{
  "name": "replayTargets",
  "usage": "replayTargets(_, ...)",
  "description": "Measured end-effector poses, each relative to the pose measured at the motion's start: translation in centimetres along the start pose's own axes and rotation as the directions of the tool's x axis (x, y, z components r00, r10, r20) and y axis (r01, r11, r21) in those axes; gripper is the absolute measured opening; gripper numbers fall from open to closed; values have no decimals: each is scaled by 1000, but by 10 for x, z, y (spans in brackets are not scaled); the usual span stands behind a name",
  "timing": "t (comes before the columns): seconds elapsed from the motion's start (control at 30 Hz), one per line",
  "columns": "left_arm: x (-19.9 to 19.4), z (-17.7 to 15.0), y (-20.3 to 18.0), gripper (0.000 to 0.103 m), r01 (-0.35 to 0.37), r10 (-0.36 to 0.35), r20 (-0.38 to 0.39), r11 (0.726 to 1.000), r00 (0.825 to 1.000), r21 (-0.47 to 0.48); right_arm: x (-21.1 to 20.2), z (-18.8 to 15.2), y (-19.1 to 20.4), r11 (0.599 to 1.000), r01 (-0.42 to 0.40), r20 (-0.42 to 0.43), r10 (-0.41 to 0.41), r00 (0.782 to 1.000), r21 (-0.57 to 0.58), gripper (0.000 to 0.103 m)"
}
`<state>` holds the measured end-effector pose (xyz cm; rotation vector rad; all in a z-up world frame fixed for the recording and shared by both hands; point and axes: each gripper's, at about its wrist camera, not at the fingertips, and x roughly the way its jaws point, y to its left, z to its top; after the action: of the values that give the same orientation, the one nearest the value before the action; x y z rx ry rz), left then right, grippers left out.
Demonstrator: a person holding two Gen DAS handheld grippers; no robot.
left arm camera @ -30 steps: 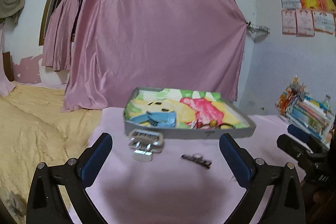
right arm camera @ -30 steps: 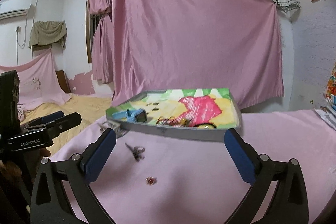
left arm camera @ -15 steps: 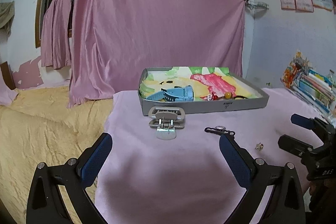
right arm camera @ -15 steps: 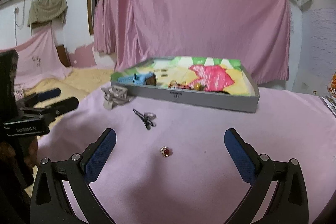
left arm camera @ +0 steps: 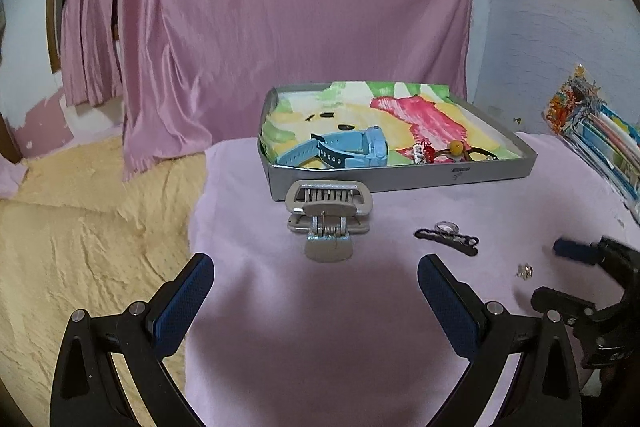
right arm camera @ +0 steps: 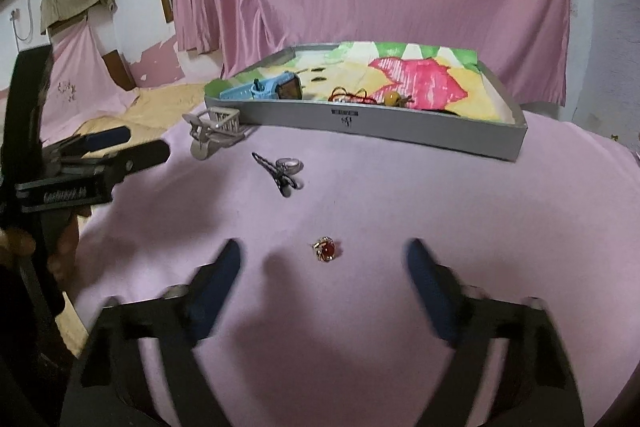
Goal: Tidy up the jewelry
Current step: 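Grasp the red-stone ring with the right tool while the left grasps the grey claw clip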
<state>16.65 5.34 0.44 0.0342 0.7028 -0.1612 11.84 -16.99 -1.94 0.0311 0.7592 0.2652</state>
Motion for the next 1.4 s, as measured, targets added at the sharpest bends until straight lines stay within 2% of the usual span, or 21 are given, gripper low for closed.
replayTargets(0.07,7,4,1,102,5,-5,-14,1000,1000,-8,3,0,-2,1000,-2,-24,3,1000,4,61)
replayTargets(0.13,13,8,0,102,7,-7,-21,1000,1000,-5,6,0,-3,1000,-14,-40,14,999,7,44)
replayTargets(0.2,19,10,-1,102,5,-5,-34,1000,999,-2,8,0,-3,1000,-17,-55,18,998,3,33)
replayTargets(0.27,25,12,-2,102,3,-3,-49,1000,999,0,10,1,-2,1000,-18,-63,17,998,-5,32)
replayTargets(0.3,28,13,-3,102,4,-4,-56,1000,998,-1,11,2,-2,1000,-18,-68,18,998,-11,27)
replayTargets(0.33,30,14,-3,102,7,-7,-62,1000,998,-5,12,4,-1,1000,-19,-74,17,997,-20,17)
replayTargets(0.4,33,15,-3,102,11,-12,-66,1000,998,-10,14,6,0,999,-13,-80,11,997,-33,13)
replayTargets(0.73,42,25,0,102,5,-6,-61,1000,998,-23,36,30,0,998,-49,-124,43,991,-44,11)
replayTargets(0.97,54,32,-5,99,-1,1,-81,1000,997,4,53,47,0,996,-77,-144,68,987,-54,11)
replayTargets(1.17,60,34,-4,81,3,-3,-99,1000,995,-3,59,53,1,994,-92,-143,83,986,-61,11)
replayTargets(1.3,62,33,-4,62,17,-17,-110,1000,994,-6,61,54,0,993,-98,-140,89,986,-61,11)
replayTargets(1.4,61,32,-7,62,10,-9,-112,1000,994,5,62,55,-1,993,-104,-137,96,986,-57,11)
